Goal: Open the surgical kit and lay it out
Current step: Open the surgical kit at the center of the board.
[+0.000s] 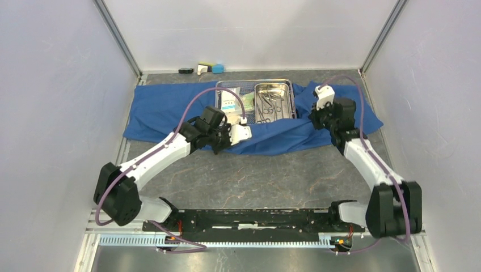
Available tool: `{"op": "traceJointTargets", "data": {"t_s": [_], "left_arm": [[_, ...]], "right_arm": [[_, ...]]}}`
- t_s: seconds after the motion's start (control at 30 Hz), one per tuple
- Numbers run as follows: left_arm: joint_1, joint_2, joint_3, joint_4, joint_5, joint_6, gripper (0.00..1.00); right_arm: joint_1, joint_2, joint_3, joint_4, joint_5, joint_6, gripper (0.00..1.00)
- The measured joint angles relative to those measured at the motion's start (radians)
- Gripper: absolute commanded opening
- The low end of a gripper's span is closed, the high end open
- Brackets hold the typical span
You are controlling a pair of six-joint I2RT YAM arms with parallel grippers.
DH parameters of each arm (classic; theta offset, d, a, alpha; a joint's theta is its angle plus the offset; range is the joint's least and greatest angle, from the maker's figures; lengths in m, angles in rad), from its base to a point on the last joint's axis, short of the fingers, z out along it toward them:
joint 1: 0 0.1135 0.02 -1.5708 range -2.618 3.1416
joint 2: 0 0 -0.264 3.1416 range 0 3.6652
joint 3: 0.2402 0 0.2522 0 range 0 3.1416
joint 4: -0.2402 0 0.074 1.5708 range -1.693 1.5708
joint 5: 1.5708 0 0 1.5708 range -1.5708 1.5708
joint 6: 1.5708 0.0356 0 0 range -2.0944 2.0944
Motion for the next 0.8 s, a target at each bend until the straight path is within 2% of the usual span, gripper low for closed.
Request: {"op": "traceJointTargets", "data": {"t_s": [0.17,0.43,0.53,0.57,0.7,0.77,0.8], "left_arm": [[-0.028,-0.078,-0.012,-0.125,0.060,0.040,0.02],[-0.192,-0.164,-0.121,-0.205,0.047,0.065,0.02],[-0.213,-0.185,-0.123,-0.235,0.043,0.065,0.03],[-0.215,-0.192,-0.123,-0.247,0.042,0.065,0.07],[-0.221,-0.204,-0.138,-0.343,0.024,0.065,0.39],[-0.221,-0.202,-0.155,-0.397,0.018,0.066,0.54],[-0.221,-0.201,-0.163,-0.425,0.014,0.064,0.59]], "right_arm": [[0.000,-0.187,-0.132,-0.052,-0.032,-0.070,0.06],[0.001,-0.415,-0.264,-0.262,-0.089,-0.212,0.18],[0.001,-0.468,-0.276,-0.336,-0.090,-0.275,0.28],[0.001,-0.484,-0.280,-0.352,-0.087,-0.291,0.31],[-0.012,-0.550,-0.300,-0.402,-0.007,-0.368,0.53],[-0.027,-0.560,-0.300,-0.417,0.026,-0.395,0.62],[-0.031,-0.560,-0.300,-0.424,0.037,-0.406,0.64]]}}
